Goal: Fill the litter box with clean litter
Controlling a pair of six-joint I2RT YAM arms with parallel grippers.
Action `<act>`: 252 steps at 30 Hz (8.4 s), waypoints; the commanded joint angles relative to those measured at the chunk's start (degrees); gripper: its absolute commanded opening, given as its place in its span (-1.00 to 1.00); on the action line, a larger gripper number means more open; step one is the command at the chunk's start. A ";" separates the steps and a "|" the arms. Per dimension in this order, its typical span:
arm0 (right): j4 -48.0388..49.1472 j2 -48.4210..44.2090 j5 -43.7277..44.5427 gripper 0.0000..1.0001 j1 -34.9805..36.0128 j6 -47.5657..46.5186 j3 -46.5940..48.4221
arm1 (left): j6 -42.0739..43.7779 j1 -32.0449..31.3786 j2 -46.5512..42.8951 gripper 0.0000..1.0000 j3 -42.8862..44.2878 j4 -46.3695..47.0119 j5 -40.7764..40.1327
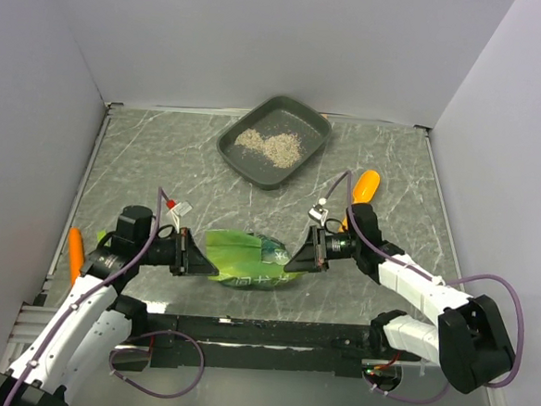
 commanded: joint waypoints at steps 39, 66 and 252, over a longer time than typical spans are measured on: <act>-37.95 -6.41 56.70 0.26 44.99 -63.80 32.31 | 1.30 2.45 3.83 -0.98 3.63 -6.96 -7.85; -22.31 -1.32 60.75 0.34 49.75 -74.00 22.28 | 4.90 5.62 6.02 -0.98 5.04 -9.68 -6.27; -28.20 -6.14 68.90 0.64 9.24 -46.00 31.51 | 39.79 -31.29 15.60 -0.98 10.49 15.89 -47.67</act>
